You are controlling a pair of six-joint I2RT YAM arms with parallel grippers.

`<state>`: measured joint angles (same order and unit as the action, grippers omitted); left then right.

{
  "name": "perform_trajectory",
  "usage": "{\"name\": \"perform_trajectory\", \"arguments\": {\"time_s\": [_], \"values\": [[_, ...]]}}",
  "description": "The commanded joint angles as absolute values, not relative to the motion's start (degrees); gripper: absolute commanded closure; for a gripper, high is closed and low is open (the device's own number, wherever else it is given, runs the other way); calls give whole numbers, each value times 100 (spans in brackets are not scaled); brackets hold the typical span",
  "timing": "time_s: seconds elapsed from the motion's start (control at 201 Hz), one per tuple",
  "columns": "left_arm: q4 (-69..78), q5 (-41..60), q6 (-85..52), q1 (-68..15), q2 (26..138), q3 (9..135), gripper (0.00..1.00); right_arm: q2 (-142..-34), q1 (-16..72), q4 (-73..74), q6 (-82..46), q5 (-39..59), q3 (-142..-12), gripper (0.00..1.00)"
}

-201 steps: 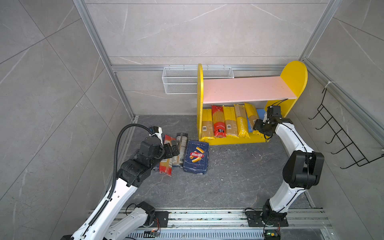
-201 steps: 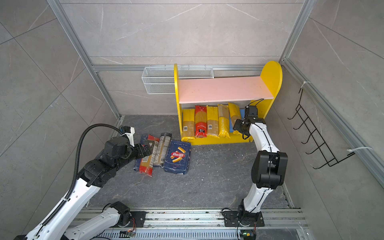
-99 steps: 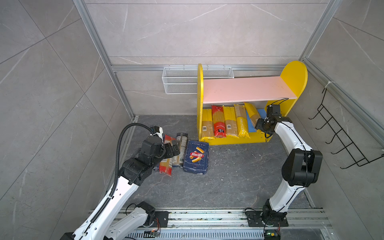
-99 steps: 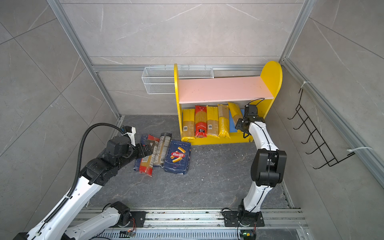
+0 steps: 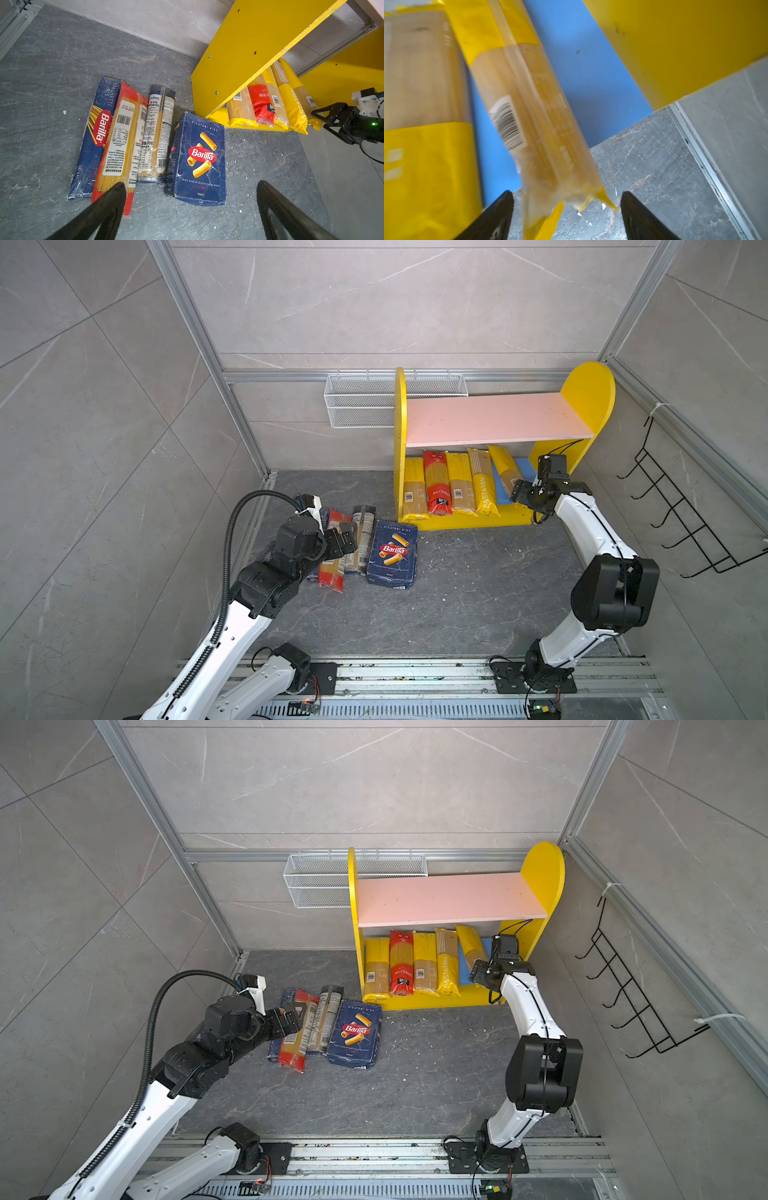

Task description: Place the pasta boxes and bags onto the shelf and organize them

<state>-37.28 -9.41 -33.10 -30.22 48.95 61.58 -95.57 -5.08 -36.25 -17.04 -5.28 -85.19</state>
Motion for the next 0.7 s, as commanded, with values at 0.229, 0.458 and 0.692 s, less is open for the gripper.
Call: {"name": "perform_trajectory", "arguments": {"time_s": [0.229, 0.458, 0.692], "values": [[-3841, -932, -3438, -2999, 4479, 6028, 0, -8798, 48, -3771, -1866, -389, -7840, 17], [-3943, -897, -3474, -3006, 4271, 5974, 0, -8414, 560, -3744, -2030, -275, -7571, 17], [-4082, -922, -3496, -3000, 4032, 5920, 0, -8427, 985, -3705, -2091, -338, -7560, 18]]}}
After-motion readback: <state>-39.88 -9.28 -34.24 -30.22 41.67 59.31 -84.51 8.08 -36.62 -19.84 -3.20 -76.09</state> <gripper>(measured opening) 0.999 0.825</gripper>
